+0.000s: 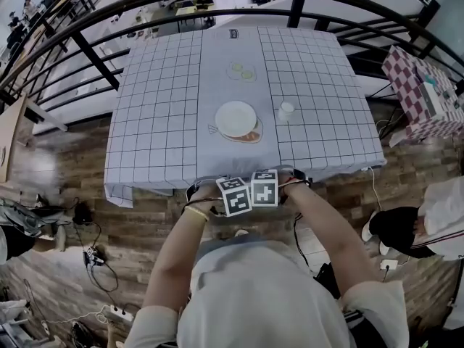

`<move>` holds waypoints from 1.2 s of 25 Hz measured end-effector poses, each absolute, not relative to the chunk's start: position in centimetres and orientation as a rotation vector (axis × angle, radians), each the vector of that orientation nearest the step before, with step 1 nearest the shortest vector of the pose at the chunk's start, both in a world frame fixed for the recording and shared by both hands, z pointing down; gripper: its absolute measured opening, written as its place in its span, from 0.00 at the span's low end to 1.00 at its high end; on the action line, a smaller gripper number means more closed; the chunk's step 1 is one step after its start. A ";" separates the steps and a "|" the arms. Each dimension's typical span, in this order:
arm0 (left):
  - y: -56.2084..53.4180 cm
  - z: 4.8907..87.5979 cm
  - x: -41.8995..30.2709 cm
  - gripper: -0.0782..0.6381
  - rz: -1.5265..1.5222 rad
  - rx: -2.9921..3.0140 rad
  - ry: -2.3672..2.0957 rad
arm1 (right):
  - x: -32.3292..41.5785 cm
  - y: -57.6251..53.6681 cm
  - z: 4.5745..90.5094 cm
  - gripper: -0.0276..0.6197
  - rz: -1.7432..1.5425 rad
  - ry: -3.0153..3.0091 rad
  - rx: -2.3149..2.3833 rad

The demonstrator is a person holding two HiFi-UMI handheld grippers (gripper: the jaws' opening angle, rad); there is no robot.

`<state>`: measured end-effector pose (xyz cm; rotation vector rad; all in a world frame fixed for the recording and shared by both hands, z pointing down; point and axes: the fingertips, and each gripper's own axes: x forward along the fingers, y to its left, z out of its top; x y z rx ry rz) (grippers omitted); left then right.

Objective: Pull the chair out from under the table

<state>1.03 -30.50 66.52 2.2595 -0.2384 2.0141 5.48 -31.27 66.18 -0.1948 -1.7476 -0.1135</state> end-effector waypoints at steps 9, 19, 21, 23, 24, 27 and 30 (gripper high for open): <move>-29.7 66.6 1.2 0.22 1.992 2.253 -0.215 | 5.7 -30.7 66.3 0.16 -0.102 -1.737 -0.219; -28.6 66.6 1.4 0.22 1.989 2.261 -0.196 | 5.9 -29.6 66.4 0.16 -0.091 -1.726 -0.222; -28.4 66.7 1.4 0.22 1.991 2.263 -0.194 | 5.8 -29.3 66.4 0.16 -0.089 -1.727 -0.221; -28.3 66.6 1.4 0.22 1.993 2.267 -0.192 | 5.9 -29.2 66.4 0.16 -0.086 -1.726 -0.219; -28.2 66.6 1.4 0.22 1.994 2.268 -0.190 | 5.9 -29.1 66.4 0.16 -0.085 -1.726 -0.217; -28.0 66.6 1.5 0.22 1.996 2.275 -0.186 | 6.0 -28.8 66.4 0.16 -0.081 -1.724 -0.216; -27.6 66.6 1.4 0.22 1.999 2.274 -0.177 | 6.0 -28.4 66.3 0.16 -0.076 -1.723 -0.214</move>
